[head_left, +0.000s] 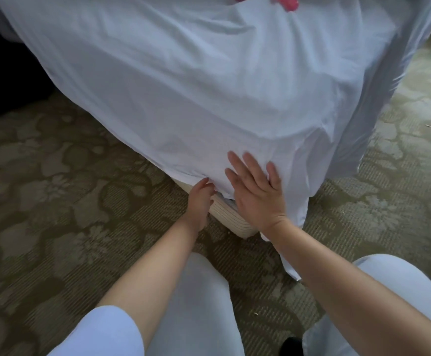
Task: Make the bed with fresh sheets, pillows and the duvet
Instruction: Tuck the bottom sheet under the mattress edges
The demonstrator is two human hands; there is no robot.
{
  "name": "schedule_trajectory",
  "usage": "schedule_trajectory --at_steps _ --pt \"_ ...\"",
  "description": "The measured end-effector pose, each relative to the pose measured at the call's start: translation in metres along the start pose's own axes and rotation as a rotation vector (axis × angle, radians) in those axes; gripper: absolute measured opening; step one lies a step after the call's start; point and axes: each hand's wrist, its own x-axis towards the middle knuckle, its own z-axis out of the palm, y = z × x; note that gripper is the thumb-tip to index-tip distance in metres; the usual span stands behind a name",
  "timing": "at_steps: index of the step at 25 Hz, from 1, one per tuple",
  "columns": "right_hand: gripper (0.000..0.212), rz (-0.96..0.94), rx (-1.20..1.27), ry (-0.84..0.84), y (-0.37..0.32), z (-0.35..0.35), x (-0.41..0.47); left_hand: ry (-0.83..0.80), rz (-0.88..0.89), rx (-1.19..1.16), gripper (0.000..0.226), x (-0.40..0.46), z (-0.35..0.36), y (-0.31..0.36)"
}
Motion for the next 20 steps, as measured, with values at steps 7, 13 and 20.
schedule_trajectory --at_steps 7,13,20 --pt "0.051 -0.408 -0.19 -0.345 0.01 0.032 -0.053 -0.038 -0.096 0.041 0.046 0.018 -0.034 -0.012" --pt "0.06 -0.374 0.032 -0.831 -0.008 0.031 -0.068 -0.188 0.07 0.377 0.051 0.016 -0.04 -0.021" --pt "0.065 0.038 0.283 -0.844 -0.035 0.021 -0.063 -0.312 0.577 1.311 0.061 0.033 -0.044 -0.027"
